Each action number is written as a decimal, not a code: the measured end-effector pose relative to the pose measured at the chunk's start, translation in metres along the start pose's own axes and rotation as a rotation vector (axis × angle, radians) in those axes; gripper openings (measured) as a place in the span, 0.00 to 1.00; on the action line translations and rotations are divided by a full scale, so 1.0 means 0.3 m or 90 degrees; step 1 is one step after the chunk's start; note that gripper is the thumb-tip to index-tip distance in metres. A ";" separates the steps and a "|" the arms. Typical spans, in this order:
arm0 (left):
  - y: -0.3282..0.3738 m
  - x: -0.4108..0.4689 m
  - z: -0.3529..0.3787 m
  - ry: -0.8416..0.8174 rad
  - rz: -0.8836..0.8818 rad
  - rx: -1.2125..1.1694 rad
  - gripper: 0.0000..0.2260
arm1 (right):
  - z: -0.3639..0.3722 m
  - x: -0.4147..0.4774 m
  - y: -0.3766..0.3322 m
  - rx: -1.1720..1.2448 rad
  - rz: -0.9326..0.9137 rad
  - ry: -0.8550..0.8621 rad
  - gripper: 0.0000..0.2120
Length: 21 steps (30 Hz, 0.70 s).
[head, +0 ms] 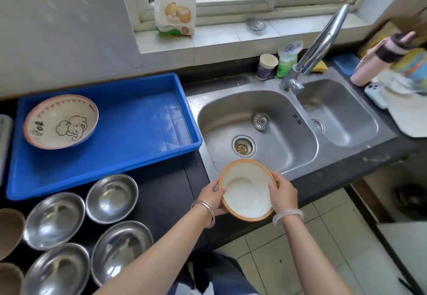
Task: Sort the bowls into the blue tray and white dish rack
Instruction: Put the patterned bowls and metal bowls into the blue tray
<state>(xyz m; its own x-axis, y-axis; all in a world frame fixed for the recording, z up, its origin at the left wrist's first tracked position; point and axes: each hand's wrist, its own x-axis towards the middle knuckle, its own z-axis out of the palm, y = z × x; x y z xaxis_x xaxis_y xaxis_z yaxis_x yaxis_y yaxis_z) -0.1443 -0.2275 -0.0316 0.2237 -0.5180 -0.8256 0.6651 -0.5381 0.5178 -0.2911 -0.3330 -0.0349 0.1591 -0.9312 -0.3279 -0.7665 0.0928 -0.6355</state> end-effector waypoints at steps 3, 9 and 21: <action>0.017 -0.011 -0.019 0.021 0.036 0.004 0.17 | -0.003 -0.002 -0.023 -0.006 -0.026 0.003 0.14; 0.134 -0.066 -0.164 0.067 0.106 0.019 0.13 | 0.023 -0.015 -0.172 0.050 -0.095 -0.013 0.15; 0.323 -0.206 -0.623 0.231 0.279 -0.140 0.10 | 0.387 -0.040 -0.657 0.158 -0.202 -0.155 0.11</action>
<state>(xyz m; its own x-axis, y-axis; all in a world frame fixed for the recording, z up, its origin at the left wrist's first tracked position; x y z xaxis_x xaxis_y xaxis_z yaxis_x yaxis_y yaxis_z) 0.0395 -0.1235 0.0276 0.7121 -0.3803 -0.5902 0.5793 -0.1568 0.7999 -0.0697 -0.2992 0.0133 0.5257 -0.8199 -0.2269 -0.4894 -0.0733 -0.8690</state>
